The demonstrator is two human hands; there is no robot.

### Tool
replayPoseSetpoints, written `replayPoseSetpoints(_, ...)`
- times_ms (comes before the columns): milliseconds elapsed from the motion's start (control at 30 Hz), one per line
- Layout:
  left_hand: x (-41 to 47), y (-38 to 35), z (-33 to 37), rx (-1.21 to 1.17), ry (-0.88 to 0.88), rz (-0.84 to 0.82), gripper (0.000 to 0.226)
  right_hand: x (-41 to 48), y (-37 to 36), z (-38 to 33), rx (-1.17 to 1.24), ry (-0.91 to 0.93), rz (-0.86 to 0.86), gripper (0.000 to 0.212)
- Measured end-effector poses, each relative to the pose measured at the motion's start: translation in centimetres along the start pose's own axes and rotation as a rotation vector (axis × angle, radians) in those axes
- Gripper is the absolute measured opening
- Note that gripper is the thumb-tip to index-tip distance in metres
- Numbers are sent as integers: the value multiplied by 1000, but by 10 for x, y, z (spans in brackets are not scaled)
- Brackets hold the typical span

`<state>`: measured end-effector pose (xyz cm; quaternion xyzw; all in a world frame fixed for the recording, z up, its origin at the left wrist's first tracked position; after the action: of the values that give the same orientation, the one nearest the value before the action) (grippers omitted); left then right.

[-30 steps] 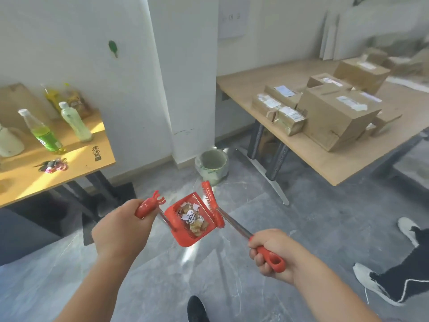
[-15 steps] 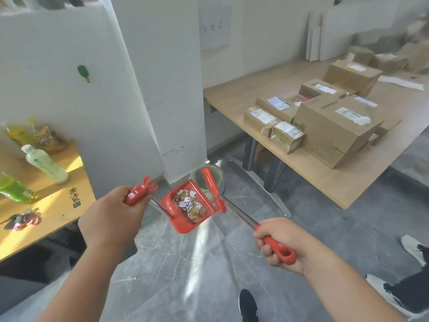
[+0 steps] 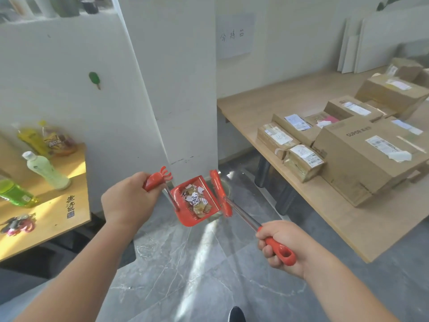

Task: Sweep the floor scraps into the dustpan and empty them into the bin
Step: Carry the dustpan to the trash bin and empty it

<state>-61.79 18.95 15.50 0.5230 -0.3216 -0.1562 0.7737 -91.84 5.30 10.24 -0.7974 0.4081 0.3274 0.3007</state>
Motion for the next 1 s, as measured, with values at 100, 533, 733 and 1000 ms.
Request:
replayPoseSetpoints(100, 16, -20, 19, 19, 11, -10, 32, 20, 10, -22, -14, -3, -6, 12)
replayPoseSetpoints(533, 72, -114, 56, 157, -332, -45, 33, 103, 6, -87, -38, -10, 29, 23)
replayPoseSetpoints(733, 87, -135, 56, 150, -508, 13, 44, 126, -5, -90, -54, 6, 53, 24)
replayPoseSetpoints(1000, 94, -157, 53, 259, -765, -84, 39, 141, -11, -82, -37, 6, 107, 23)
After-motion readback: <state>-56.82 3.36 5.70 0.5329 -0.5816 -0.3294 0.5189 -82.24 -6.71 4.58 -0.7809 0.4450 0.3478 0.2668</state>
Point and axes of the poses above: each hand's wrist, its own x-axis towards the middle knuckle, its own y-axis out of the back of the hand, z = x × y, the point moved 3 cm from there along x, towards the middle knuckle, and after that the axes turned 6 degrees about x, right-handed, at the moved point
